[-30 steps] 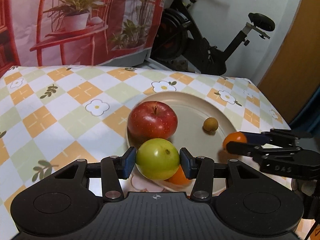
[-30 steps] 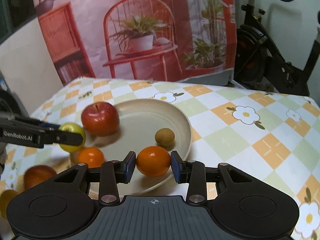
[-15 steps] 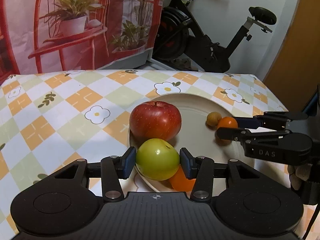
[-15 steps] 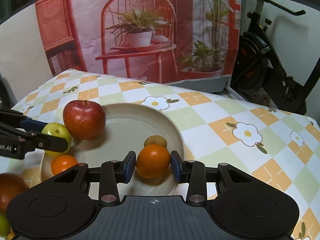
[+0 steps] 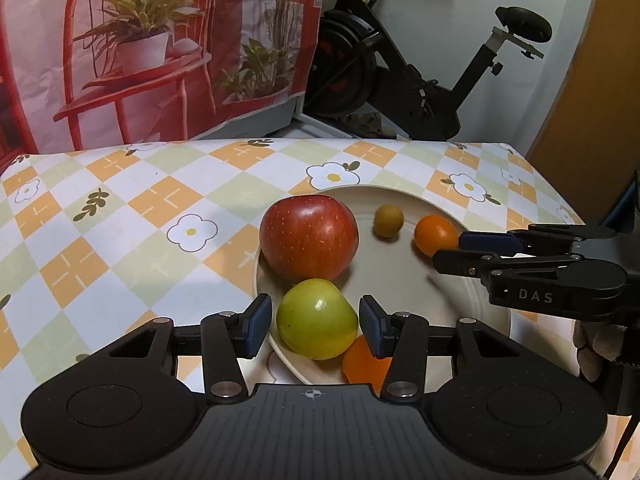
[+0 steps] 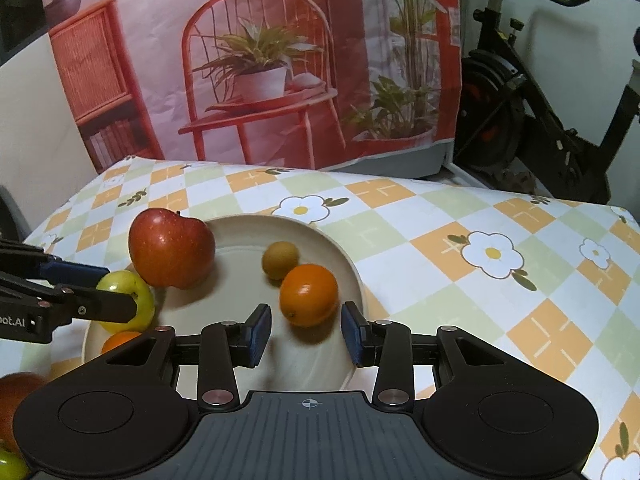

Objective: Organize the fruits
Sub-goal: 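Release the tangerine onto the plate with the right gripper while the left gripper lowers the green apple there, then open the left gripper and move it toward the yellow lemon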

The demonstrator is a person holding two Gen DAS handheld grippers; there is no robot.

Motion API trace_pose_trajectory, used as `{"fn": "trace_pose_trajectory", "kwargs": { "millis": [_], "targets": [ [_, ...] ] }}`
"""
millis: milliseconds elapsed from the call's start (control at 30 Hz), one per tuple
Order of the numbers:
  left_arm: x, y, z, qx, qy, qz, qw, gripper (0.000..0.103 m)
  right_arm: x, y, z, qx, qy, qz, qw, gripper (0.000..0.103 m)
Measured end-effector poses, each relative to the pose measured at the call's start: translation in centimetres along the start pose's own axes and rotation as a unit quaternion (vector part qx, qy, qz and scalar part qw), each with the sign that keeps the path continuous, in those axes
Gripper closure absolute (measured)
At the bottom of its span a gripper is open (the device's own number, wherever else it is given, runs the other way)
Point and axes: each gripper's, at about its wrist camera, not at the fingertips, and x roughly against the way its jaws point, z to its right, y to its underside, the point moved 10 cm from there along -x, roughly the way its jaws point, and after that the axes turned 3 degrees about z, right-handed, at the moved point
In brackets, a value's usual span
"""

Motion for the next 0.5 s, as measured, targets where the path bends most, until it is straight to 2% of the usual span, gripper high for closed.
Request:
{"fn": "trace_pose_trajectory", "kwargs": {
  "millis": [433, 500],
  "targets": [
    [2.6, -0.4, 0.1, 0.008, -0.005, 0.024, 0.9997, 0.052, 3.8, 0.6, 0.3, -0.055, 0.001, 0.030, 0.998, 0.062],
    [3.2, -0.3, 0.1, 0.007, -0.010, 0.029, 0.9995, 0.052, 4.7, 0.9, 0.1, -0.064, 0.002, 0.037, 0.997, 0.058]
  ]
}}
